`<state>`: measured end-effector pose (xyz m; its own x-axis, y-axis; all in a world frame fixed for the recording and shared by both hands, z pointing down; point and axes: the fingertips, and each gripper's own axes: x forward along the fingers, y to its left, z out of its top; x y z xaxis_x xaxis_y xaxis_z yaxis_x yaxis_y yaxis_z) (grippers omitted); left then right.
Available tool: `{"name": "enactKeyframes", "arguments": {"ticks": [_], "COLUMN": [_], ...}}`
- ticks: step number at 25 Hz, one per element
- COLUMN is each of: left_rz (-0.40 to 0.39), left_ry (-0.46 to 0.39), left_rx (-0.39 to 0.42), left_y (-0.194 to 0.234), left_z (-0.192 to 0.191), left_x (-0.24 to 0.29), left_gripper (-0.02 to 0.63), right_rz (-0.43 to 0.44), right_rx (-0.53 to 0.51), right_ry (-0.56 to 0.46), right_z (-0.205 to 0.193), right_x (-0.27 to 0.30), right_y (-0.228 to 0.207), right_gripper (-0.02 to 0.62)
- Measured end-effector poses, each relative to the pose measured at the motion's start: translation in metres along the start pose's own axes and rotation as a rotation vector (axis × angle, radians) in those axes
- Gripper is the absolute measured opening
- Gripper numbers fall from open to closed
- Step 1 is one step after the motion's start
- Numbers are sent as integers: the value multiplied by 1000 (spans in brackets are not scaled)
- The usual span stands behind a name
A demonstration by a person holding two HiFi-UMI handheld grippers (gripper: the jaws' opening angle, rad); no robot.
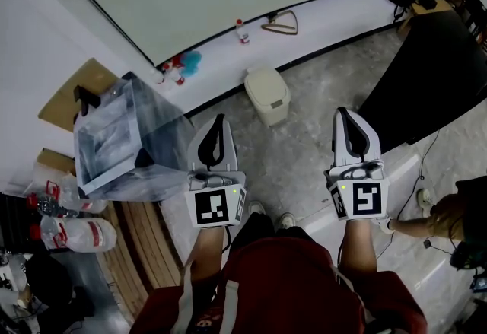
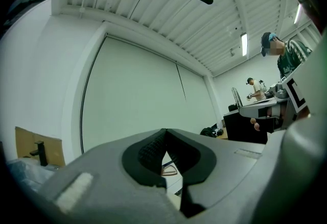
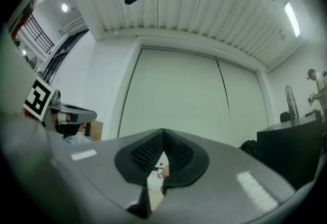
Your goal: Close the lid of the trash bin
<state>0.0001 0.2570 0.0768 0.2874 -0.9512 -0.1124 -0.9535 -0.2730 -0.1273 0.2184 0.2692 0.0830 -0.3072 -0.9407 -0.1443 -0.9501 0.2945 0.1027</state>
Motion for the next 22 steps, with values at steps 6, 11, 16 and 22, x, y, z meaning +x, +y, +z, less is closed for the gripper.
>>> {"name": "enactKeyframes", "arguments": {"ticks": [6, 11, 16, 22], "left_rz": [1, 8, 13, 20], "left_ry": [-5, -9, -18, -5], "left_rx": [-9, -25, -32, -56], "left_y": [17, 49, 92, 147], "left_z": [-20, -37, -45, -69], "left_x": [32, 71, 119, 168], "left_gripper": [0, 0, 0, 0], "right_rz": [11, 12, 23, 33], "right_rx": [-12, -37, -60, -85], "right_ry": [10, 9, 16, 50], "right_z": [-15, -24, -27, -42], "right_x": [38, 90, 155, 227], "right_y": [2, 6, 18, 38], "right_gripper": [0, 0, -1, 0]}}
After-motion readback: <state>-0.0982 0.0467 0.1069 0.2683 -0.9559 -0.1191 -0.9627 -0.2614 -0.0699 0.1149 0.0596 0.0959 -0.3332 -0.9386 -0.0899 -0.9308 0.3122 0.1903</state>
